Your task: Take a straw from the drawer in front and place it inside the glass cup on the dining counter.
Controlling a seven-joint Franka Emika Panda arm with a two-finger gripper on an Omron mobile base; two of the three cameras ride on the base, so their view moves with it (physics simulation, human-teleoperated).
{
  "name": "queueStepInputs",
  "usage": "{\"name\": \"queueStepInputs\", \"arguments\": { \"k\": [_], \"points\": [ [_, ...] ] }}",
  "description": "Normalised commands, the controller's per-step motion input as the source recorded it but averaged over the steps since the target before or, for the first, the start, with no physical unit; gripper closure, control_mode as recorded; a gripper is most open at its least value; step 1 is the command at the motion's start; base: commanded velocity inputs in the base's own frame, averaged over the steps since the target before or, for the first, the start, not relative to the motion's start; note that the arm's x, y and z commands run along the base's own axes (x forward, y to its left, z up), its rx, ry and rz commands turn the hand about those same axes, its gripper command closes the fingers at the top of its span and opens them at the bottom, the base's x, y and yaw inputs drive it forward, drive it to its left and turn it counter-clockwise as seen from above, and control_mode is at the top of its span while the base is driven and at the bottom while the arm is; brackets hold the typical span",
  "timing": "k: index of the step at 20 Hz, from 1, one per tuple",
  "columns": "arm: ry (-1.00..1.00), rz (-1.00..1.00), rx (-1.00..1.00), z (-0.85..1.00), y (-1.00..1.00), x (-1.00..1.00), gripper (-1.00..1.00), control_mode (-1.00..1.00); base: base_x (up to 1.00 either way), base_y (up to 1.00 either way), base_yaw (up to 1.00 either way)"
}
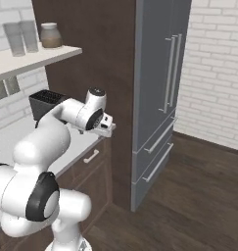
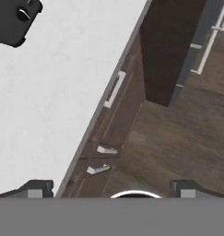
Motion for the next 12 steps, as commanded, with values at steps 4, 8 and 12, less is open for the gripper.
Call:
{"name": "queueStepInputs", "arguments": {
  "k": [4, 8, 12],
  "points": [
    [-0.05, 0.0, 0.12, -0.52, -0.16, 0.0, -1.0, -1.0, 0.0, 0.0, 0.0],
    [-0.06, 0.0, 0.07, -0.16, 0.0, 0.0, -1.0, -1.0, 0.0, 0.0, 0.0],
    [0.0, 0.0, 0.01, -0.2, 0.0, 0.0, -1.0, -1.0, 0.0, 0.0, 0.0]
  ]
}}
